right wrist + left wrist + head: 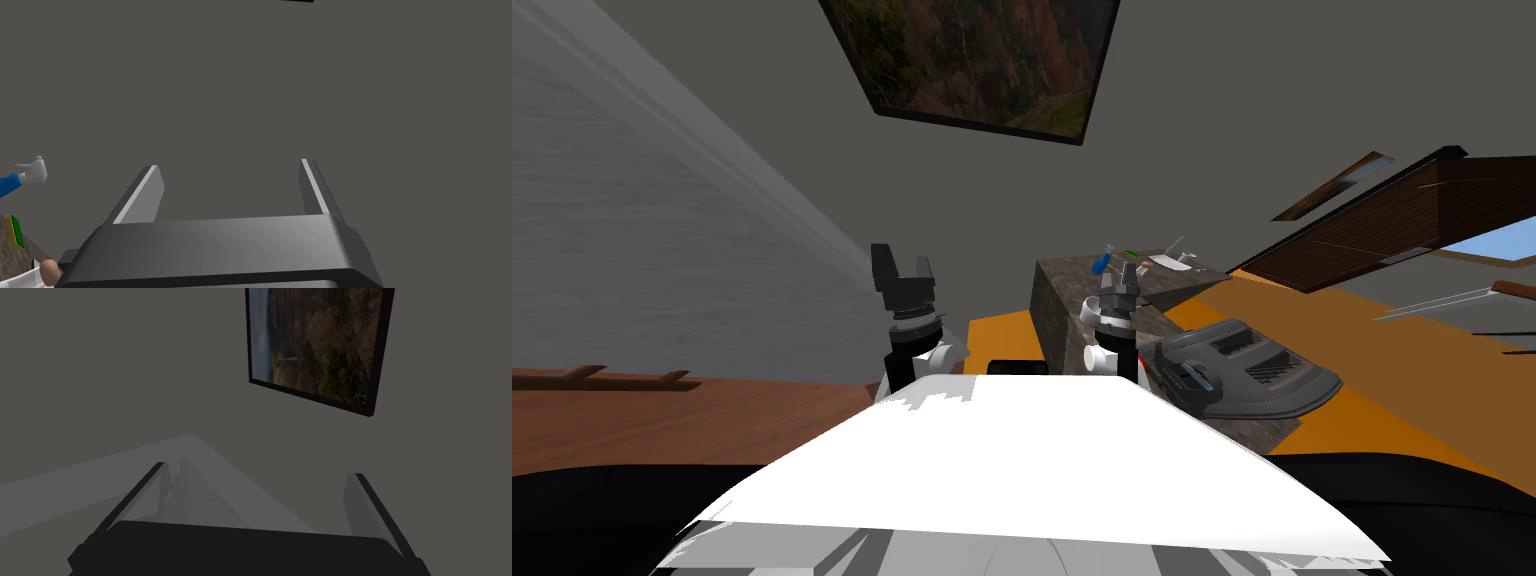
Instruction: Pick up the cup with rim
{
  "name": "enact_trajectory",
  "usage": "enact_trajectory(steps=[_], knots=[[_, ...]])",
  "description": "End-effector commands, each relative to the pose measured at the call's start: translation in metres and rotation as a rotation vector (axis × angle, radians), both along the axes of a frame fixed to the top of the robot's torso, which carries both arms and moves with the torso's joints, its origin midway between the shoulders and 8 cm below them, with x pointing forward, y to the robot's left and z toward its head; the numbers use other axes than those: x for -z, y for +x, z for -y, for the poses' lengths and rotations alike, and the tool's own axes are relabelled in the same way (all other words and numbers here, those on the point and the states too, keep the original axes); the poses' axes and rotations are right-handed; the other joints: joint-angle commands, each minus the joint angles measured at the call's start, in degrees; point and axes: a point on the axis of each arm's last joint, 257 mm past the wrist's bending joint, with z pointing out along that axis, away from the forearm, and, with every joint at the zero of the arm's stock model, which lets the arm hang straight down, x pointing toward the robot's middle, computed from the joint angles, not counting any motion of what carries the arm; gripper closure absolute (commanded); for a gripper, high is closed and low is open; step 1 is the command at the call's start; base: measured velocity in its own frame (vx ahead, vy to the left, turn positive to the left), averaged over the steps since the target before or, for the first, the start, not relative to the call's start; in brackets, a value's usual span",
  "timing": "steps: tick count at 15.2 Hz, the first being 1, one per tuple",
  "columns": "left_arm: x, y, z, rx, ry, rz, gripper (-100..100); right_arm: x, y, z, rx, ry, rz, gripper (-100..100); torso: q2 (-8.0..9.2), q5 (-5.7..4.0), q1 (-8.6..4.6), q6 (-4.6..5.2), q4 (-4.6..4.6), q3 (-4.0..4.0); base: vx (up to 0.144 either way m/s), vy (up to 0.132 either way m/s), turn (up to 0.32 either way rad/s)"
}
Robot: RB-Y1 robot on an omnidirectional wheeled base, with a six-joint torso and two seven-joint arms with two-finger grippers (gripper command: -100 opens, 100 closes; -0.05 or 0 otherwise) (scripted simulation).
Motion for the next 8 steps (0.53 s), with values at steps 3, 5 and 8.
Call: enact_trajectory(steps=[3,5,8], knots=[[0.0,0.0,0.0,0.0,0.0,0.0,0,0.006,0.002,-0.006,-0.027,-0.076,-0.023,-100,0.01,-0.01,-0.03,0.0,0.0,0.0,-0.002,-0.005,0.02],[0.0,0.0,0.0,0.0,0.0,0.0,0,0.009,0.003,-0.009,-0.039,-0.115,-0.036,-100,0.02,-0.02,-0.08,-0.01,0.0,0.01,-0.006,-0.015,0.044],[0.0,0.0,0.0,0.0,0.0,0.0,0,0.02,0.005,-0.013,-0.061,-0.195,-0.065,-100,0.03,-0.02,-0.11,0.0,0.01,0.02,-0.008,-0.018,0.036]])
